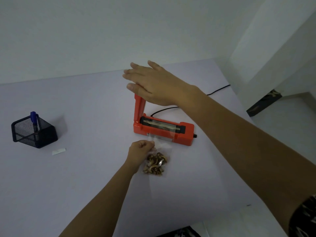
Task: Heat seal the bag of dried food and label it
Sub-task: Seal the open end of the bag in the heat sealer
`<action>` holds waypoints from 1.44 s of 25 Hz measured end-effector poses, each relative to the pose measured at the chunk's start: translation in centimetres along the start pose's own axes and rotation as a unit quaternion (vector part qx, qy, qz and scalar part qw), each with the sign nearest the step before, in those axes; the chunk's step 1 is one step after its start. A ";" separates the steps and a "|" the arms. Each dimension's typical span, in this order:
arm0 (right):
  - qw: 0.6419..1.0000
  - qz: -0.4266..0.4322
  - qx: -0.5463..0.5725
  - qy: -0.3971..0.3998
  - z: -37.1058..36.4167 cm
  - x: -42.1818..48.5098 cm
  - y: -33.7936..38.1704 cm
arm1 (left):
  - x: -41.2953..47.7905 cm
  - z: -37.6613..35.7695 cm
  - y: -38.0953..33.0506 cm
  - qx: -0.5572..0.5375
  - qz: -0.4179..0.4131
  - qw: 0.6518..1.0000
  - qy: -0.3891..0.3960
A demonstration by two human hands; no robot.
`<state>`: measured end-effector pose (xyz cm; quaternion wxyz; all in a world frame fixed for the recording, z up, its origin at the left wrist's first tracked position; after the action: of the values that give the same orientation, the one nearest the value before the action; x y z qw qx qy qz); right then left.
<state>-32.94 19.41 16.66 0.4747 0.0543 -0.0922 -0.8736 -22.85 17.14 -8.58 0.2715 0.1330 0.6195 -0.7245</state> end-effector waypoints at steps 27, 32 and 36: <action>0.928 -0.372 0.021 0.001 -11.3 -11.6 -13.4 | 0.4 0.1 0.7 0.002 0.011 1.000 -0.010; 0.927 -0.374 0.033 0.024 -14.0 -12.1 -14.1 | 0.4 0.1 0.7 0.000 0.010 1.000 -0.011; 0.919 -0.384 0.077 0.033 -15.5 -12.2 -14.6 | 0.4 0.1 0.6 0.002 0.010 1.000 -0.009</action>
<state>-35.42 35.69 -1.50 0.0995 0.1505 -0.1157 -0.9768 -22.81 16.89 -9.21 0.2837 0.1329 0.6145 -0.7241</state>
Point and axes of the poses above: each hand's wrist, its own x-axis towards the middle knuckle, its own z-axis out of the back of the hand, y = z × x, the point moved 10 cm from there along x, towards the middle knuckle, and after that the axes turned 4 degrees about x, right-handed, at the moved point
